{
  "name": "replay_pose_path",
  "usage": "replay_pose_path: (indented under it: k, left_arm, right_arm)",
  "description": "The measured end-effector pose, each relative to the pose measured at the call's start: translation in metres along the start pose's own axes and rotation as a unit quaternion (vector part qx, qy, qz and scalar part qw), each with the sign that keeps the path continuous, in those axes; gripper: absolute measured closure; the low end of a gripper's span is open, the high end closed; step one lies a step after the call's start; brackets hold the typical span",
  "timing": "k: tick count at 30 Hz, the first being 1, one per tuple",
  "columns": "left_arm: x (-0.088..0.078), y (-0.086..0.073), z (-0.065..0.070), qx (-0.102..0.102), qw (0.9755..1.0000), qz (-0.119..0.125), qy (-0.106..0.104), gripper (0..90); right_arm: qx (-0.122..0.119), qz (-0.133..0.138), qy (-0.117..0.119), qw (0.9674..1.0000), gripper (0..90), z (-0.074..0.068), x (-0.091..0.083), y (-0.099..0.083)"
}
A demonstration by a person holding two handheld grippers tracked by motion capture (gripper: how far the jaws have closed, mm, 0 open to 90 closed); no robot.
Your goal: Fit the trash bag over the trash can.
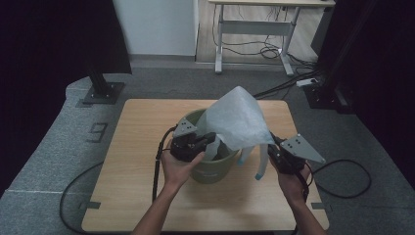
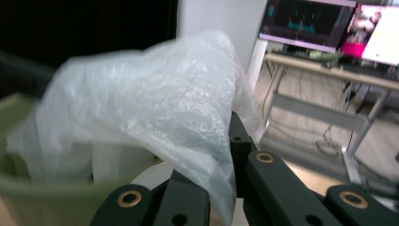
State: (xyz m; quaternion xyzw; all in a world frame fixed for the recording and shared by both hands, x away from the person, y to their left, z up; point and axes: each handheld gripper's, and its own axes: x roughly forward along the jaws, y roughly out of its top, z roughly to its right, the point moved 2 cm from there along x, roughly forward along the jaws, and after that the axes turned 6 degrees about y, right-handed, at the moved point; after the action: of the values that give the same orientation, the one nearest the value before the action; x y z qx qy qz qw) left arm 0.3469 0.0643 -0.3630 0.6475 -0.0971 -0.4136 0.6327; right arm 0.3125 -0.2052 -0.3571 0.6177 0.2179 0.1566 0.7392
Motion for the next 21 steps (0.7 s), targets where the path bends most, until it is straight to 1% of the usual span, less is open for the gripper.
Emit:
replay_pose_path:
  k: [1, 2, 3, 4, 5, 6, 7, 8, 10, 14, 15, 16, 17, 18, 21]
  left_arm:
    - [0.0, -0.002, -0.003, -0.001, 1.0, -0.004, -0.001, 89.5]
    - [0.0, -0.002, -0.003, -0.001, 1.0, -0.004, -0.001, 89.2]
    - [-0.001, -0.004, -0.006, -0.003, 0.9999, -0.009, -0.004, 88.6]
    - [-0.001, -0.005, -0.007, -0.002, 0.9999, -0.009, -0.006, 87.2]
    - [-0.001, -0.005, -0.007, -0.002, 0.9999, -0.009, -0.006, 84.1]
    - [-0.003, -0.006, -0.006, 0.004, 1.0, 0.0, -0.002, 78.1]
    - [-0.003, -0.006, -0.006, 0.004, 1.0, 0.0, -0.002, 71.0]
    - [-0.006, -0.006, -0.003, 0.01, 0.9999, 0.01, -0.003, 64.2]
    - [-0.01, -0.006, 0.002, 0.022, 0.9995, 0.02, -0.007, 53.1]
    - [-0.016, -0.006, 0.011, 0.036, 0.9989, 0.026, -0.012, 38.2]
    - [-0.016, -0.006, 0.011, 0.036, 0.9989, 0.026, -0.012, 36.0]
    - [-0.018, -0.005, 0.014, 0.036, 0.9988, 0.031, -0.013, 33.7]
    - [-0.018, -0.005, 0.014, 0.036, 0.9988, 0.031, -0.013, 32.0]
    - [-0.019, -0.005, 0.018, 0.033, 0.9988, 0.035, -0.013, 29.9]
    - [-0.016, -0.006, 0.024, 0.035, 0.9989, 0.027, -0.018, 24.5]
  right_arm:
    - [-0.005, 0.004, 0.002, 1.0, 88.3, -0.001, 0.002, 0.008]
    - [-0.007, 0.006, 0.004, 1.0, 88.3, -0.002, 0.003, 0.013]
    - [-0.011, 0.006, 0.009, 0.9999, 88.3, -0.004, 0.005, 0.019]
    - [-0.018, 0.004, 0.015, 0.9997, 88.3, -0.007, 0.007, 0.023]
    - [-0.018, 0.004, 0.015, 0.9997, 88.3, -0.007, 0.007, 0.023]
    - [-0.031, -0.002, 0.024, 0.9992, 88.3, -0.015, 0.013, 0.029]
    - [-0.038, -0.007, 0.029, 0.9988, 88.3, -0.019, 0.016, 0.031]
    - [-0.044, -0.013, 0.034, 0.9984, 88.3, -0.023, 0.02, 0.031]
    - [-0.051, -0.027, 0.042, 0.9975, 88.4, -0.028, 0.028, 0.03]
    - [-0.048, -0.048, 0.055, 0.9962, 88.3, -0.034, 0.041, 0.025]
    - [-0.048, -0.048, 0.055, 0.9962, 88.3, -0.034, 0.041, 0.025]
    - [-0.046, -0.056, 0.059, 0.9956, 88.3, -0.037, 0.046, 0.022]
    - [-0.046, -0.058, 0.06, 0.9955, 88.3, -0.037, 0.047, 0.022]
    - [-0.045, -0.06, 0.06, 0.9954, 88.3, -0.038, 0.048, 0.021]
    - [-0.038, -0.063, 0.053, 0.9959, 88.3, -0.038, 0.052, 0.02]
